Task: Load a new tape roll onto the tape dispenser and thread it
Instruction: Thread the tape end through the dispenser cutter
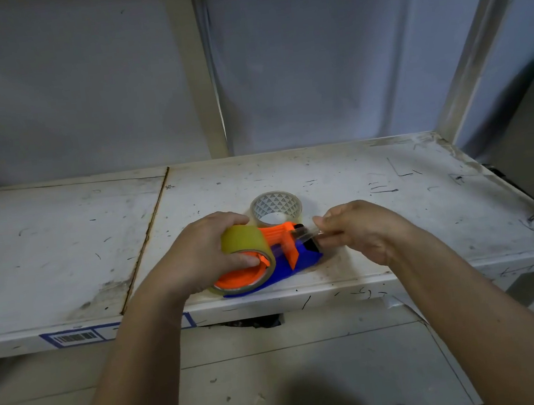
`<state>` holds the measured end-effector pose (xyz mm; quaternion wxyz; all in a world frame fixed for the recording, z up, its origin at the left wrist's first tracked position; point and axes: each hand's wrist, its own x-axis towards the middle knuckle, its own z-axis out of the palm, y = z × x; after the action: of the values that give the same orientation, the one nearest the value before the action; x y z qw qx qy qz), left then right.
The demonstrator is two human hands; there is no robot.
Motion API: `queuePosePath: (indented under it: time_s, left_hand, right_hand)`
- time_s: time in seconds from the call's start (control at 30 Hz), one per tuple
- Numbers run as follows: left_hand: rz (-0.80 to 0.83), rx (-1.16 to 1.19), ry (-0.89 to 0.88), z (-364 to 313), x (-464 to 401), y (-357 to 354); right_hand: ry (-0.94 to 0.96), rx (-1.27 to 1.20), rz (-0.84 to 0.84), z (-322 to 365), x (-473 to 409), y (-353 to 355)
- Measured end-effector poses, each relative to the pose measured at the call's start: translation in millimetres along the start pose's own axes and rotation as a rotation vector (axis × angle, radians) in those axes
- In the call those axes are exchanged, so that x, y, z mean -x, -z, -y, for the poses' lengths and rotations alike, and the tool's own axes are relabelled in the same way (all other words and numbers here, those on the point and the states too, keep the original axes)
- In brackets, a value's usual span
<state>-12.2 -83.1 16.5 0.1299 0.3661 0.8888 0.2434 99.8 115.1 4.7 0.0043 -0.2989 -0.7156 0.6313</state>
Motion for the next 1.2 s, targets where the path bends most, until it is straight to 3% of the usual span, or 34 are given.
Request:
queuePosePath:
  time_s: [0.23, 0.47, 0.63, 0.97, 1.2]
  left_hand:
    - [0.008, -0.109, 0.046, -4.6, 3.4, 4.1]
    - [-0.011, -0.506, 0.003, -38.3, 2.5, -8.5]
    - [0.0, -0.51, -0.101, -50.4, -2.8, -25.2]
    - [-0.034, -0.516, -0.129, -49.0, -8.1, -30.7]
    - [-0.044, -0.541, -0.126, -52.1, -9.5, -35.4]
  right_hand:
    - [0.023, -0.031, 0.035, -1.0, 4.0, 1.1]
    - [0.0, 0.003, 0.077, 6.7, 12.9, -1.2]
    - [0.054, 0.068, 0.082, 8.4, 15.7, -2.5]
    - [0.004, 0.187, 0.056, 4.6, 14.9, -3.1]
    - [0.104, 0.264, -0.004, 2.6, 16.2, -16.4]
